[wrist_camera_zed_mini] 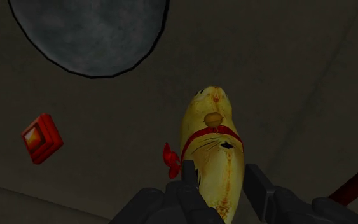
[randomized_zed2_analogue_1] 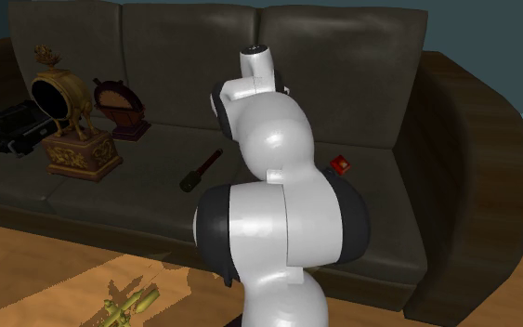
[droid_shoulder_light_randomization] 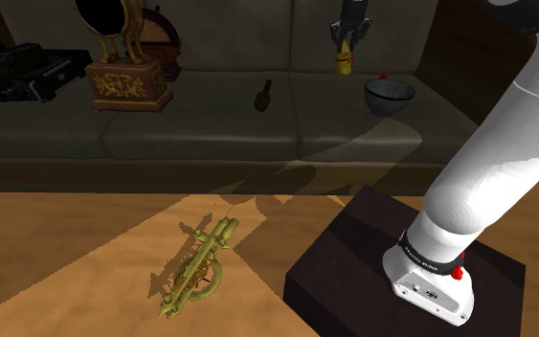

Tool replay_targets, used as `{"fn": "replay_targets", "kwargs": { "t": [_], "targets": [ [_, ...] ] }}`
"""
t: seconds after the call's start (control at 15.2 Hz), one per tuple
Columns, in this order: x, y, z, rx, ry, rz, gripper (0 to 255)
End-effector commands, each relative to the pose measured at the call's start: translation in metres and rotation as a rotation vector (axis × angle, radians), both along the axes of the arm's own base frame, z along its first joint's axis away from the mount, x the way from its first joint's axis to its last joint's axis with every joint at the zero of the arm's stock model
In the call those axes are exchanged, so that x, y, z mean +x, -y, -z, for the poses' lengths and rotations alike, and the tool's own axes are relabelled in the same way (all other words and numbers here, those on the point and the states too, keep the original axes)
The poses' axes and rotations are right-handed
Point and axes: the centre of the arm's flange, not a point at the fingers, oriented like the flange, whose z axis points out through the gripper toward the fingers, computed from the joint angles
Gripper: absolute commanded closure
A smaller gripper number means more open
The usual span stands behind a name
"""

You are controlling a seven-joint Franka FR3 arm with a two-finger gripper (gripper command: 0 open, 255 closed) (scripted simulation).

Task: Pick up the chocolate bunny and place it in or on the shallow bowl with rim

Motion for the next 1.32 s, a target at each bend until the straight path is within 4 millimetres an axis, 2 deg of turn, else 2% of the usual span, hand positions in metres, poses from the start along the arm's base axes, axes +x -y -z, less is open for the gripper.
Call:
{"fn": "replay_targets", "kwargs": {
  "t": [0.0,0.66,1.25],
  "targets": [
    [0.001,0.000,-0.011,0.000,0.000,0.000,255],
    [0.001,0.000,-0.063,0.000,0.000,0.000,255],
    [-0.116,0.014,-0.080,0.000,0.000,0.000,255]
  ]
}}
